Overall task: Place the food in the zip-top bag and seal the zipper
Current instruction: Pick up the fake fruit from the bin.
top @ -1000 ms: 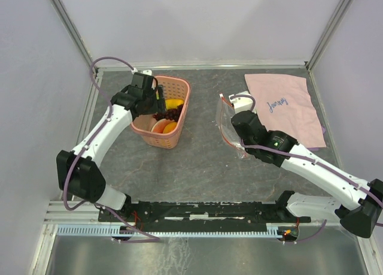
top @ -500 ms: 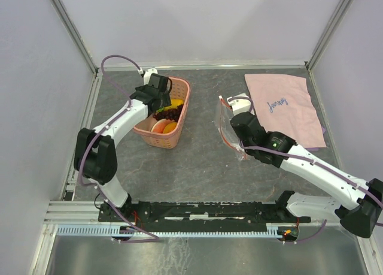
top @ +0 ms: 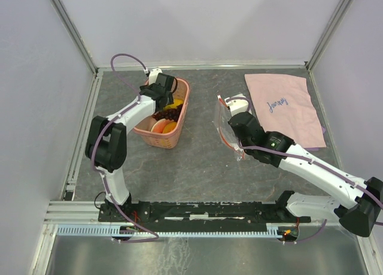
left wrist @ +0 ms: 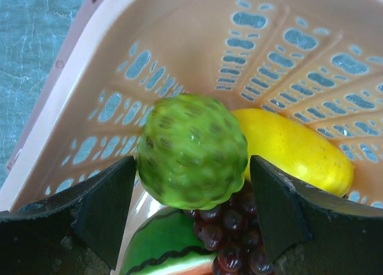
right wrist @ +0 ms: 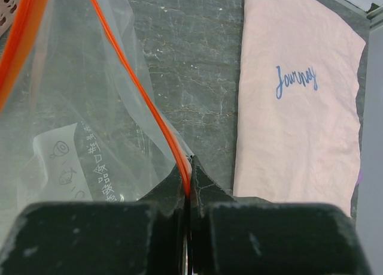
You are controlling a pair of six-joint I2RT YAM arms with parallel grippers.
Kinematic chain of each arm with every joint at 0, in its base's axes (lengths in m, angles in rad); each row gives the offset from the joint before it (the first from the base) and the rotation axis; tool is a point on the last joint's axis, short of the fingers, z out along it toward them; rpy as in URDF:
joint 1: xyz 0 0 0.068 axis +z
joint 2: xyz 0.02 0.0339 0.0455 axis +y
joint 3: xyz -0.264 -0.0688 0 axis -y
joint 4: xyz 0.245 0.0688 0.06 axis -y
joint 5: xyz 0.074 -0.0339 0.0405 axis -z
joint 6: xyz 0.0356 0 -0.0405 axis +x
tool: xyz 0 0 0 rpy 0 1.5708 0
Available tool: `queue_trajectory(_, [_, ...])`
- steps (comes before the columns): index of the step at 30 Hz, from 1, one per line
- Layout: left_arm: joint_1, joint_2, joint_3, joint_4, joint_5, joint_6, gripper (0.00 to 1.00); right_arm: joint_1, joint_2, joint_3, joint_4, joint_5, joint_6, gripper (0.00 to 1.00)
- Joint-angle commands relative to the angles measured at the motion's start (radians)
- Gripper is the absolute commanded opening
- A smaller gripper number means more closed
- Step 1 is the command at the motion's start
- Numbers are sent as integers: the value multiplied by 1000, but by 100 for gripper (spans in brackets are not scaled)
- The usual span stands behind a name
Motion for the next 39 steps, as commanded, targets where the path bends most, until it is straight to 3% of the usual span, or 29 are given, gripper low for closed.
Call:
queue_trajectory(1, [5,25,50,77,-29,39,83,-2,2,-3,42,-21,-12,5])
queue_trajectory(13, [10,44,39,88,28,45,78,-2,-6,9,28,-51,-7,5])
queue_trajectory(16, [9,25,24,99,49,43,67,-2,-8,13,25,-58,-2,5])
queue_trajectory(28, [9,-189,-113,148,115,5,48,-3,3,47,-3,-62,7,4])
queue_trajectory(39, [10,-424,-269,201,261,-39,42,2,36,93,-17,-118,23,3])
